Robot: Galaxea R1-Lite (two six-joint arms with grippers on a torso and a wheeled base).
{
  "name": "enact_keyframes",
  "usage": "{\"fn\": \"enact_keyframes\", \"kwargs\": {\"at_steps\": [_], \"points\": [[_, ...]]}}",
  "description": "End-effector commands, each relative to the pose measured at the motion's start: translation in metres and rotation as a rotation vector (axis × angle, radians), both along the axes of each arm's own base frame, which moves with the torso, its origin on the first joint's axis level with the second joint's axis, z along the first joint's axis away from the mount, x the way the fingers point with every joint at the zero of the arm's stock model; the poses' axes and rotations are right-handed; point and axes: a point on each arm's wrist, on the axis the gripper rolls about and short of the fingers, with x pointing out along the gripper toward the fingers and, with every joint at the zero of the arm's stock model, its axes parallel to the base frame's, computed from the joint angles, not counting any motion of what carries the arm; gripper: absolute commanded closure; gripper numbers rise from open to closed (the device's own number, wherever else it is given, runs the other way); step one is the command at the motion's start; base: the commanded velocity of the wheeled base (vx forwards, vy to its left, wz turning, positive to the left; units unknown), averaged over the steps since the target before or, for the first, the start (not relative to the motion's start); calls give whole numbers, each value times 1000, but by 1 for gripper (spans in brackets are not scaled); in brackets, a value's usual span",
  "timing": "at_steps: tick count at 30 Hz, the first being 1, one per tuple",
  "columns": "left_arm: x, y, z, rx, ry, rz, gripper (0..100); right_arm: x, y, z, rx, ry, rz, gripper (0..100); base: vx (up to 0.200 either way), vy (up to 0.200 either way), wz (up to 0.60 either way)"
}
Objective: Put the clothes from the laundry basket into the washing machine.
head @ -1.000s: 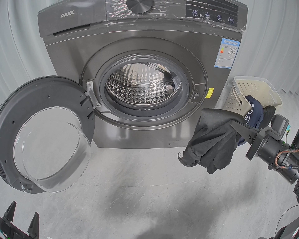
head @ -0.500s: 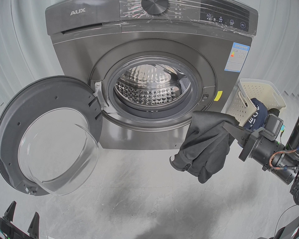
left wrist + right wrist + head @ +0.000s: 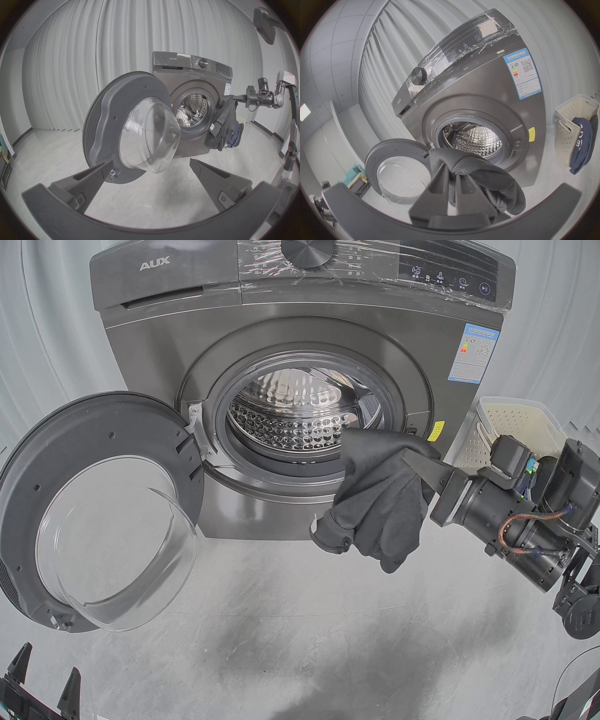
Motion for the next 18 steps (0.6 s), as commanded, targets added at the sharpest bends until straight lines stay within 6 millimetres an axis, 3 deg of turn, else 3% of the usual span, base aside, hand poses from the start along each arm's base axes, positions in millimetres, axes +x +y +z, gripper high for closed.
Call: {"fn": "enact_keyframes", "kwargs": {"at_steps": [1, 2, 3, 4, 5, 6, 9, 11, 18], "points": [[0, 0, -4, 32, -9, -3, 0, 11, 16, -2, 27, 10, 0, 100, 0, 0, 0], [-1, 0, -1, 48, -27, -6, 0, 11, 16, -1, 34, 9, -1, 100, 0, 0, 0], [-6, -1, 18, 60, -123, -27, 0, 12, 18, 0, 42, 4, 1, 100, 0, 0, 0], [-6, -1, 18, 60, -123, -27, 0, 12, 18, 0, 42, 4, 1, 100, 0, 0, 0], [-15, -5, 64, 54, -233, -171, 0, 12, 20, 3, 51, -1, 10, 100, 0, 0, 0], [-13, -6, 73, 43, -216, -246, 0, 12, 21, 5, 57, -4, 15, 100, 0, 0, 0], [6, -10, 84, -25, -84, -453, 0, 12, 25, 9, 80, -7, 32, 100, 0, 0, 0], [33, -12, 89, -84, 56, -549, 0, 11, 31, 13, 107, -6, 58, 100, 0, 0, 0], [99, -22, 95, -92, 216, -728, 0, 15, 36, 20, 140, -15, 94, 100, 0, 0, 0]]}}
